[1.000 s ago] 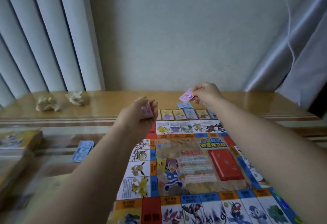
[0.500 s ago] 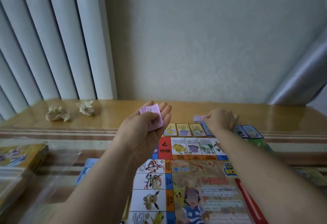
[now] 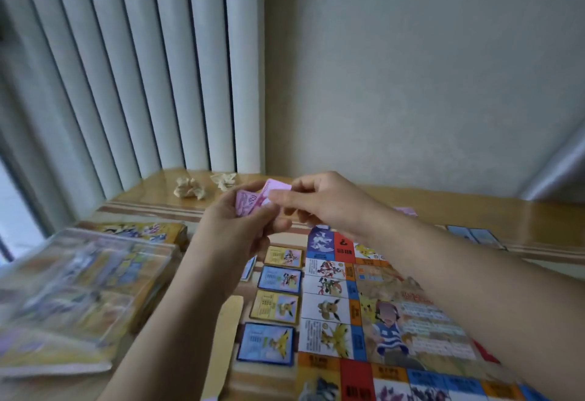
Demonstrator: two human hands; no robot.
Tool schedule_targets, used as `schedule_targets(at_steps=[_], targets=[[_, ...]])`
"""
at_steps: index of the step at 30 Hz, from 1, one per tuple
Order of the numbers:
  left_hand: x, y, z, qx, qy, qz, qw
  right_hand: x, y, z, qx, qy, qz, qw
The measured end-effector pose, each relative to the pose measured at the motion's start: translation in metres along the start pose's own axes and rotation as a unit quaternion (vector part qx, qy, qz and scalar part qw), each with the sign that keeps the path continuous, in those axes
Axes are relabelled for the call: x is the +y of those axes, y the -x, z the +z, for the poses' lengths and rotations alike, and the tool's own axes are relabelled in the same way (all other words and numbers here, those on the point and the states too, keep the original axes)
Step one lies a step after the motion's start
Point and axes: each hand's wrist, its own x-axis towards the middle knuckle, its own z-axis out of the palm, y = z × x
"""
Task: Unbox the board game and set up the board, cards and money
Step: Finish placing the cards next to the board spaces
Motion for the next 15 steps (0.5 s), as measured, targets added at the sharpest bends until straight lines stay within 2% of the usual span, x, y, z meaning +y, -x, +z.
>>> schedule_targets(at_steps=[4, 7, 9, 12, 15], targets=[[0.014, 0.005, -0.025, 0.011, -0.087, 0.022, 0.996, -0.012, -0.007, 0.031, 0.017, -0.082, -0.015, 0.996], [0.020, 0.000, -0.046, 0.057, -0.140, 0.057, 0.987, -0.011, -0.021, 0.036, 0.069, -0.095, 0.007, 0.993], [0.026, -0.004, -0.060, 0.092, -0.111, 0.071, 0.987, 0.001, -0.031, 0.037, 0.097, -0.011, 0.040, 0.994], [0.035, -0.008, -0.077, 0.126, 0.002, 0.064, 0.990, 0.025, -0.042, 0.056, 0.015, 0.147, 0.106, 0.983], [0.040, -0.008, -0.085, 0.125, 0.057, 0.064, 0.988, 0.049, -0.054, 0.085, -0.014, 0.218, 0.106, 0.970]])
